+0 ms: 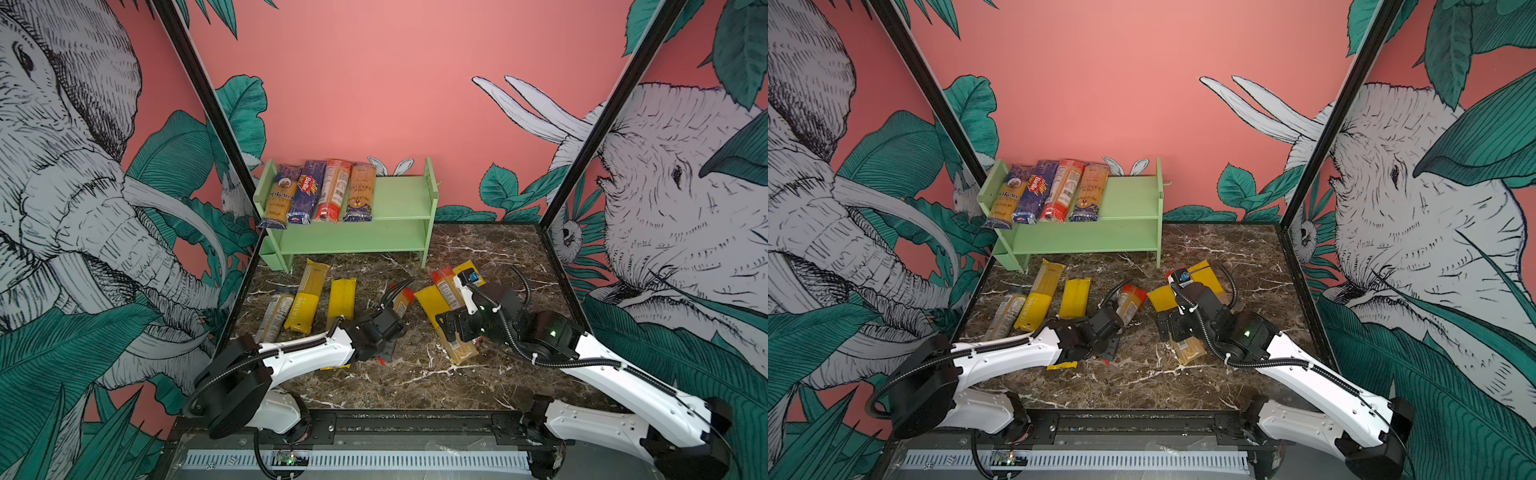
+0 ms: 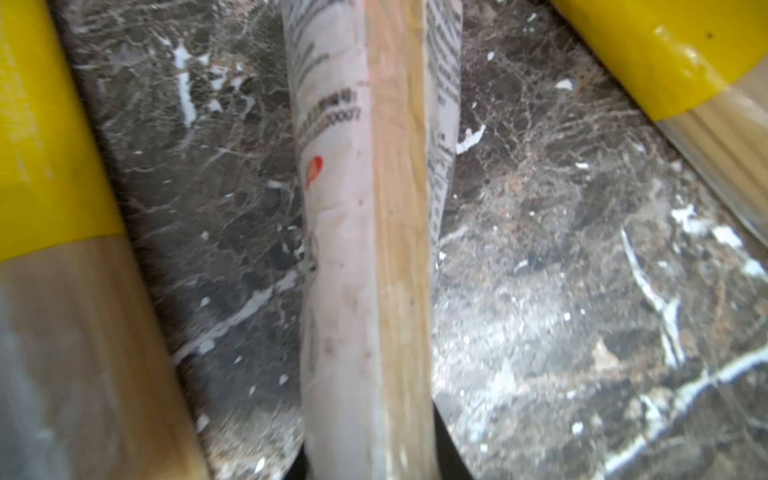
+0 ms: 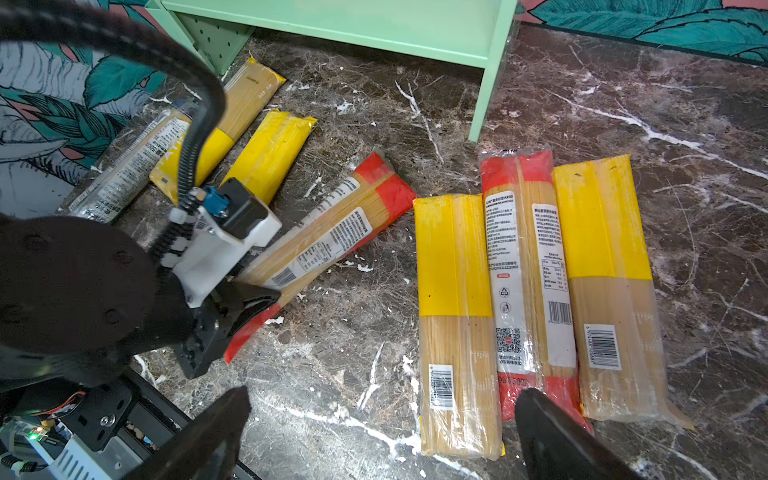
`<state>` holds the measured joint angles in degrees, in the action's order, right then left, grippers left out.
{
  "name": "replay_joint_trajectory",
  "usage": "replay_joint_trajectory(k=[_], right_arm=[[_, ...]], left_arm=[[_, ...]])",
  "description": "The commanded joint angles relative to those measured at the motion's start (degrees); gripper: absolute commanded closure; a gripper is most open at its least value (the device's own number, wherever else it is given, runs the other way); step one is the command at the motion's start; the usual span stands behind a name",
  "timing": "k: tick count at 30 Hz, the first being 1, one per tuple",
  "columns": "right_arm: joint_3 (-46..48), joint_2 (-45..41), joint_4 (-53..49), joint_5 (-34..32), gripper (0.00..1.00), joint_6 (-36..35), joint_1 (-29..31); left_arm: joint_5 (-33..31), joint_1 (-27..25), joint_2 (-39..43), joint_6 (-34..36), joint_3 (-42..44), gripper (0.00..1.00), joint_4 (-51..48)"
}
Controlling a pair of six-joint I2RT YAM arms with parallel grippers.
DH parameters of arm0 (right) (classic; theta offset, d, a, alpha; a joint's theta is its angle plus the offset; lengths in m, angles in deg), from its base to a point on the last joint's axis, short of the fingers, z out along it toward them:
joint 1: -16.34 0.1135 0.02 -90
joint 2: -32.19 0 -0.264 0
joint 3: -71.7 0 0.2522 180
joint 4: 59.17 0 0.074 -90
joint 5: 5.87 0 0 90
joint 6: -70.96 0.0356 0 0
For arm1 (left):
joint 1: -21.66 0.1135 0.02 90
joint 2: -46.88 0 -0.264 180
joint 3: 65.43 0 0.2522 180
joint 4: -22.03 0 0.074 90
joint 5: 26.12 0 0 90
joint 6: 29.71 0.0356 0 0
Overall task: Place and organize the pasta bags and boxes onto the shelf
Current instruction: 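Lift the red-ended pack upright and carry it to the shelf top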
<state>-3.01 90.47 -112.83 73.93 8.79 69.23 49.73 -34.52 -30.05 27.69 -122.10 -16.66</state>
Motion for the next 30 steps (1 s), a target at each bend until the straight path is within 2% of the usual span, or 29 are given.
replay_joint_trajectory(k=[1, 9, 14, 18, 23, 28, 30], right_arm=[[-0.4, 0.1, 0.5, -1.2, 0.01, -0.2, 0.2], [-2.0, 1.1, 0.4, -1.2, 0.01, -0.3, 0.2], [-2.9, 1.6, 0.5, -1.1, 0.01, -0.6, 0.2], [-3.6, 1.7, 0.5, -1.0, 0.01, -0.9, 0.2], [-4.1, 1.6, 1.0, -1.1, 0.01, -1.4, 0.2], [-4.4, 0.7, 1.0, -1.4, 0.01, -2.1, 0.3], [-4.6, 0.3, 0.8, -1.8, 0.01, -2.5, 0.2]], left_arm=[[-4.6, -0.2, 7.8, 2.5, -1.1, 1.00, 2.0], [-7.2, -0.2, 21.8, 5.4, -4.4, 1.00, -7.0], [-10.3, -0.2, 29.7, 6.7, -9.6, 1.00, -13.9], [-12.6, -0.2, 33.1, 7.8, -14.7, 1.00, -15.7], [-19.3, -0.2, 28.6, 10.8, -24.9, 1.00, -15.7], [-23.2, 0.3, 17.2, 16.3, -38.3, 1.00, -11.3], [-22.2, 2.0, 12.4, 17.9, -44.2, 1.00, -9.7]])
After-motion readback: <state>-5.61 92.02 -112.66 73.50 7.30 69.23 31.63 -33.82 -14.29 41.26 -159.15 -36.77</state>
